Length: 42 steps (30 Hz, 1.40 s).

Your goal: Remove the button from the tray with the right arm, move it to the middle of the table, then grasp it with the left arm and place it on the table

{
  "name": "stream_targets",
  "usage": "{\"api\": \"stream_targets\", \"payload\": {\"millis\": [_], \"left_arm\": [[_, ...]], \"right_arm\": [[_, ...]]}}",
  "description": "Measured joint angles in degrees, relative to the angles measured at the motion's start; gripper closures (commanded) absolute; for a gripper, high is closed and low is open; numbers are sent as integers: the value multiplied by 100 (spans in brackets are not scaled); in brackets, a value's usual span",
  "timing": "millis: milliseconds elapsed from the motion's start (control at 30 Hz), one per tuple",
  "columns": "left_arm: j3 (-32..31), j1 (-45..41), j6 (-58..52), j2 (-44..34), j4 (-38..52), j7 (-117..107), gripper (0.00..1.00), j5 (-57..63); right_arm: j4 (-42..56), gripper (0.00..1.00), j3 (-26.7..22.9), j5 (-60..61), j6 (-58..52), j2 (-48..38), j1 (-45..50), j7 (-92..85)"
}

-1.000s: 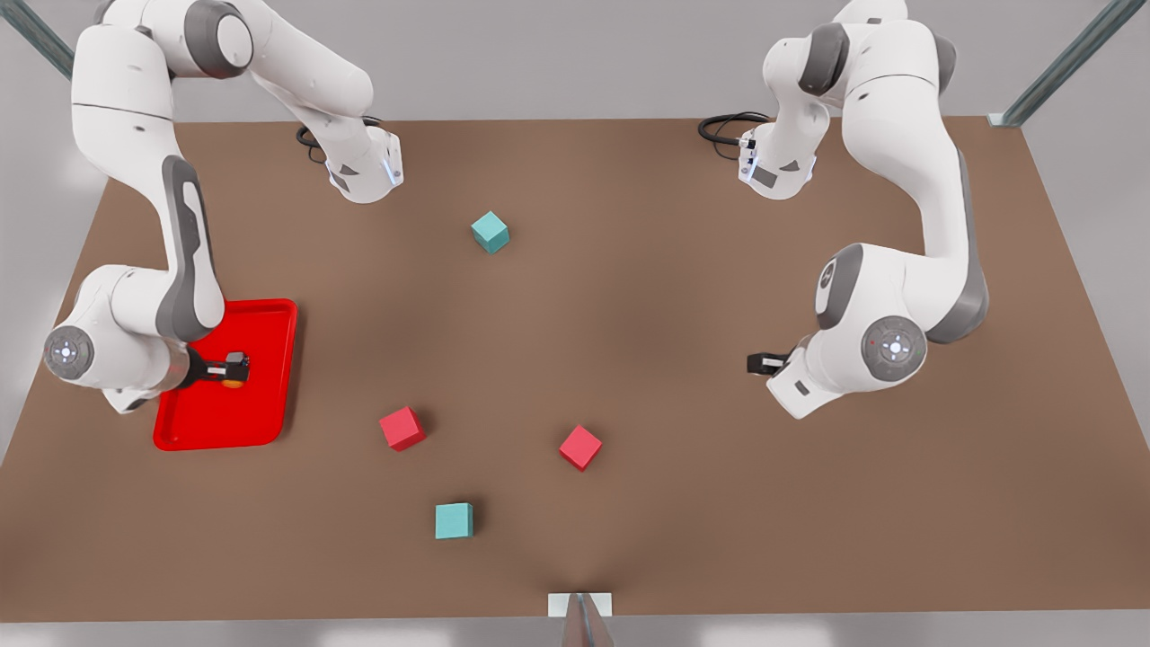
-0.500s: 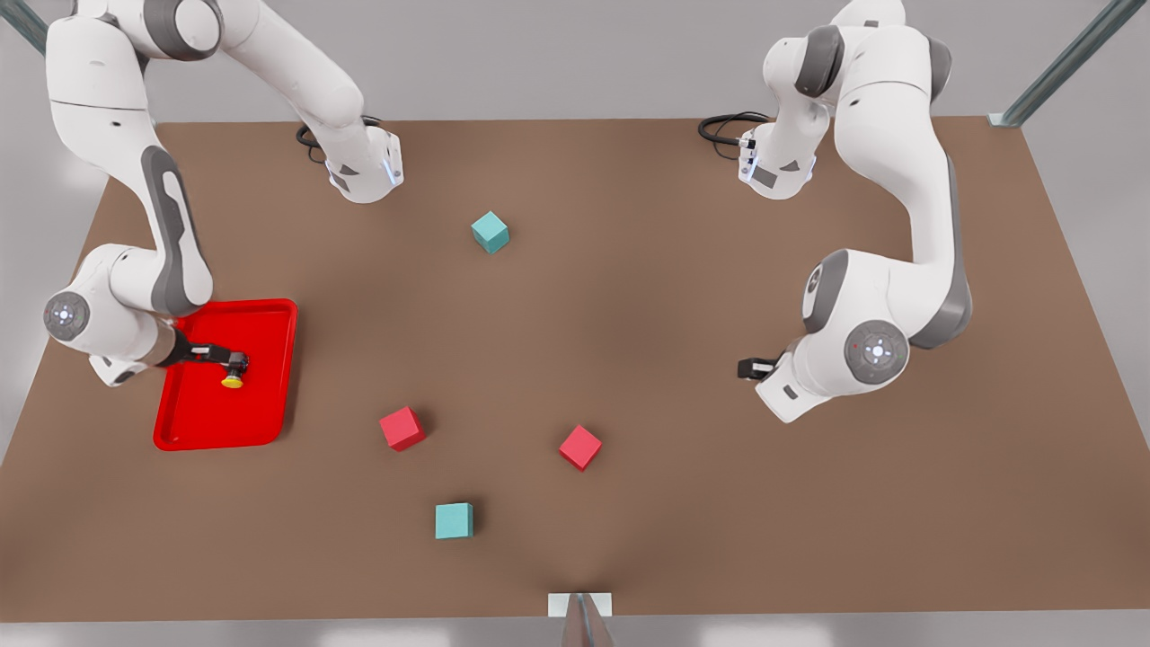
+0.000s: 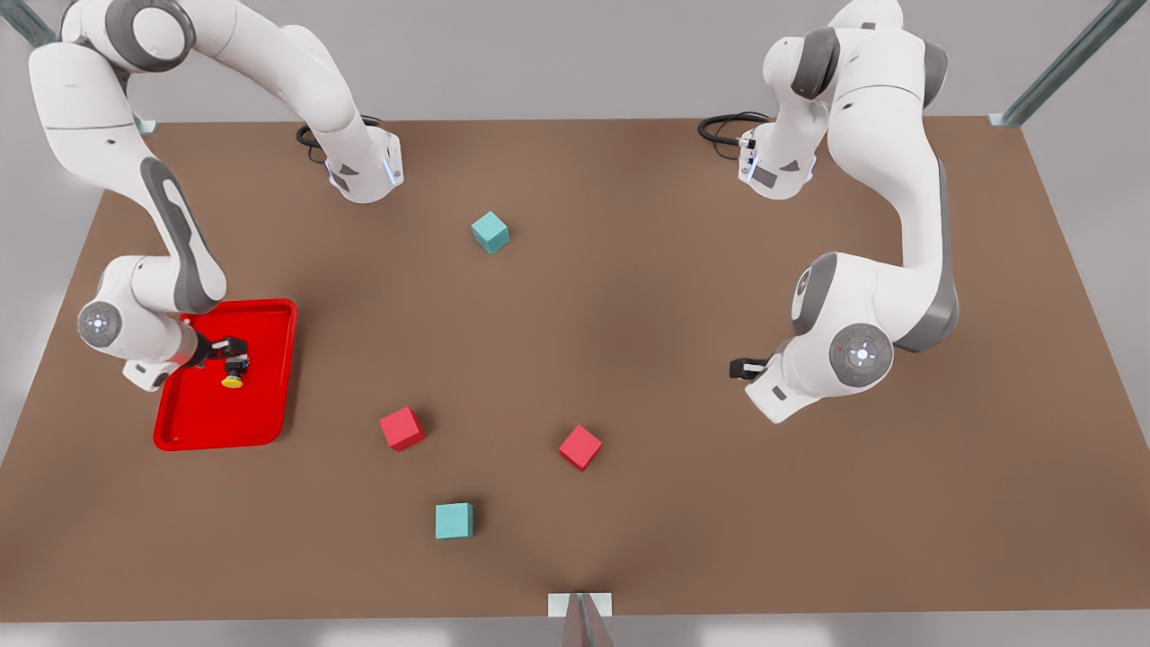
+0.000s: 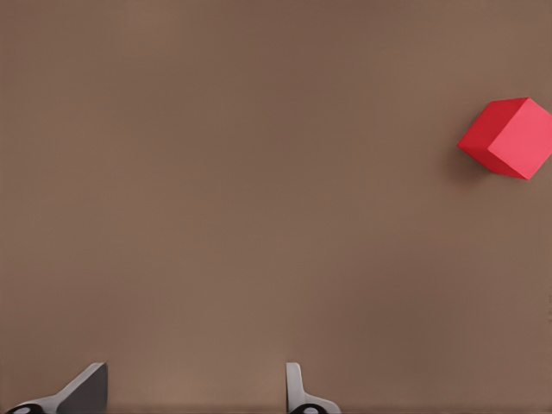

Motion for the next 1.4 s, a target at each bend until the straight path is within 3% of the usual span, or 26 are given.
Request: {"api": "stream_targets", "payload": {"millis": [967, 1000, 1033, 1400], "left_arm": [[0, 9, 28, 133, 7, -82, 0, 25], [0, 9, 29, 131, 7, -84, 0, 26], [0, 9, 29, 132, 7, -85, 0, 26], [0, 9, 35, 141, 7, -96, 0, 27]], "right_arm": [[70, 1, -52, -252, 467, 516, -98, -366], [70, 27, -52, -252, 475, 518, -98, -371], [68, 45, -52, -247, 481, 519, -98, -375], [62, 54, -52, -210, 506, 507, -95, -430]]}}
